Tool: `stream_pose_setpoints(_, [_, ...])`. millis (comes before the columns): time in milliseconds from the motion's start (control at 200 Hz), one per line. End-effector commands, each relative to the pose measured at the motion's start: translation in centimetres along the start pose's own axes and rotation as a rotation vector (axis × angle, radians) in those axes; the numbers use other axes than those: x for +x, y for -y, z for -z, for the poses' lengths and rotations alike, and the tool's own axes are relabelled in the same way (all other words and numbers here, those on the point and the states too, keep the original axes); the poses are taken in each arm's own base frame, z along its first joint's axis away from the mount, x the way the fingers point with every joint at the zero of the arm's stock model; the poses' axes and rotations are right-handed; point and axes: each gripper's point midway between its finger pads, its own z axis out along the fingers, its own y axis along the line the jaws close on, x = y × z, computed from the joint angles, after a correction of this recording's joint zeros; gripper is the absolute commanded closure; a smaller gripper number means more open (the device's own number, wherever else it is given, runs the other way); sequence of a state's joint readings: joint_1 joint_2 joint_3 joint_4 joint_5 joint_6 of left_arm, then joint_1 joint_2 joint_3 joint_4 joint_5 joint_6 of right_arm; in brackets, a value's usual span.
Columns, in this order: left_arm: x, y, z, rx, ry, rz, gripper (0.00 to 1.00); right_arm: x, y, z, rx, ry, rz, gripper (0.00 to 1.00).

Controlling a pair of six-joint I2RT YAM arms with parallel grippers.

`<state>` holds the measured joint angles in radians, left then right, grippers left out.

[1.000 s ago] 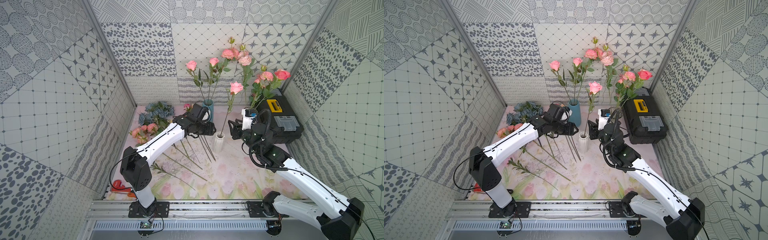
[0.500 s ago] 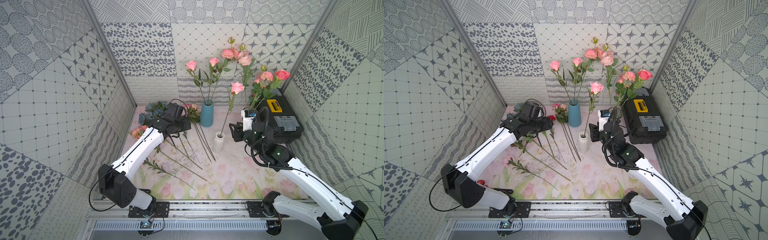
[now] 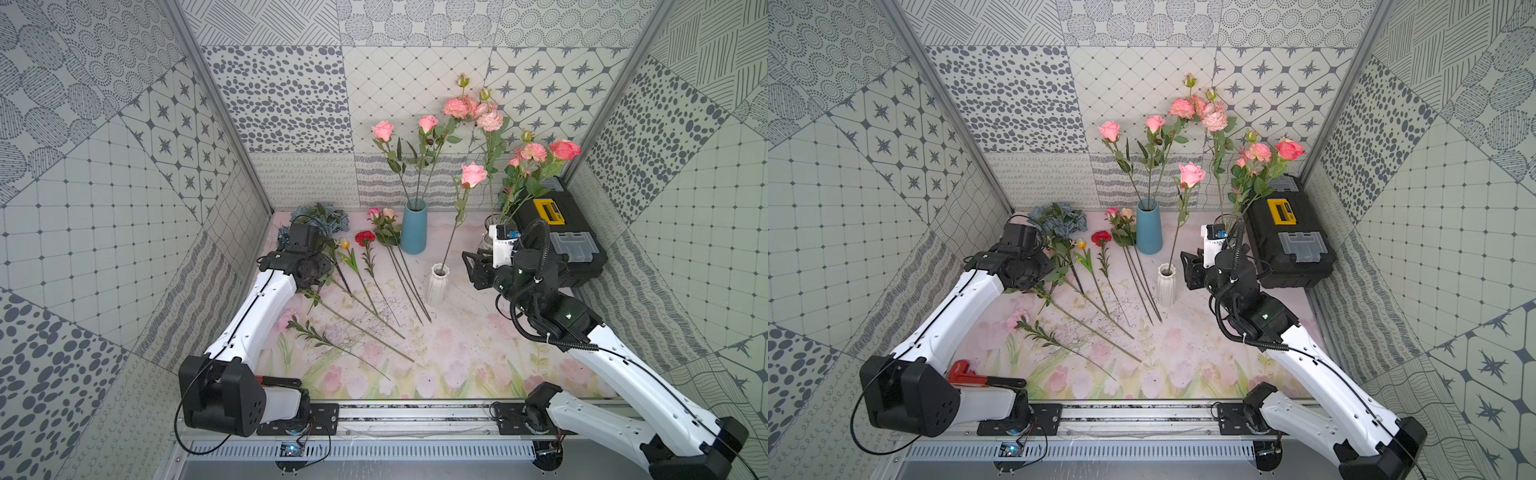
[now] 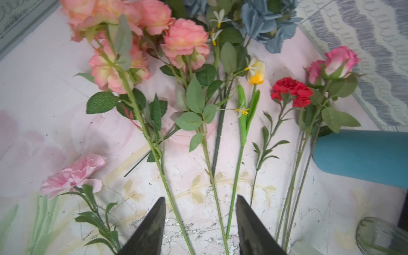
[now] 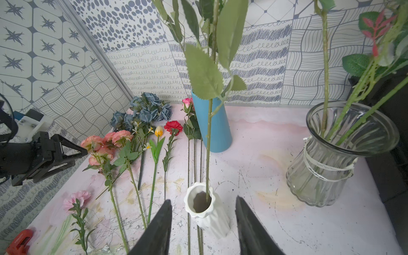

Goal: Place the pink flowers into the vase
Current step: Pick up the flower at the center of the board.

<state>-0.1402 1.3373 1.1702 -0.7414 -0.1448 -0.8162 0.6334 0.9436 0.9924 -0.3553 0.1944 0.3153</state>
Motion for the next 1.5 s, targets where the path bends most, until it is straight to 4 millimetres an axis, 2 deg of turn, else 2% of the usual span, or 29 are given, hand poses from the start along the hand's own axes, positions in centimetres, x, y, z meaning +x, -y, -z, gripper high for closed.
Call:
stream_pose_setpoints(0, [-0.1, -3.4, -1.5, -0.092, -0.025, 0.121, 0.50, 0.0, 0.4, 0.7, 0.002, 0.018, -0.026, 0.53])
stream_pose_setpoints(90, [0.3, -3.6, -3.1, -0.109, -0.053, 0.132, 0.52, 0.1, 0.8, 0.8, 0.012, 0.023, -0.029, 0.53])
stream_pose_setpoints(200, [0.9, -2.7, -5.6, -0.086, -0.096, 0.150, 0.59, 0.2, 1.1, 0.8, 0.020, 0.020, -0.028, 0.52])
stream_pose_setpoints(335, [1.9, -0.6, -9.0, -0.030, -0.150, 0.163, 0.65, 0.2, 1.4, 0.9, 0.024, 0.020, -0.031, 0.53])
stream_pose_setpoints(430, [2.2, 1.2, -10.3, 0.019, -0.154, 0.154, 0.67, 0.1, 1.5, 1.1, 0.025, 0.019, -0.032, 0.53])
stream_pose_setpoints(530, [2.1, 2.8, -10.8, 0.056, -0.136, 0.138, 0.67, 0.0, 1.7, 1.3, 0.032, 0.021, -0.033, 0.53])
stream_pose_setpoints(710, [2.7, 3.8, -12.1, 0.070, -0.163, 0.146, 0.66, 0.0, 1.8, 1.5, 0.033, 0.022, -0.037, 0.53])
stream_pose_setpoints(1251, [5.2, 3.2, -14.3, 0.004, -0.229, 0.179, 0.68, 0.2, 2.6, 1.3, 0.057, 0.017, -0.047, 0.52])
stream_pose_setpoints(1496, [5.5, 3.2, -12.8, -0.022, -0.192, 0.169, 0.69, 0.4, 2.7, 1.2, 0.054, 0.014, -0.052, 0.52])
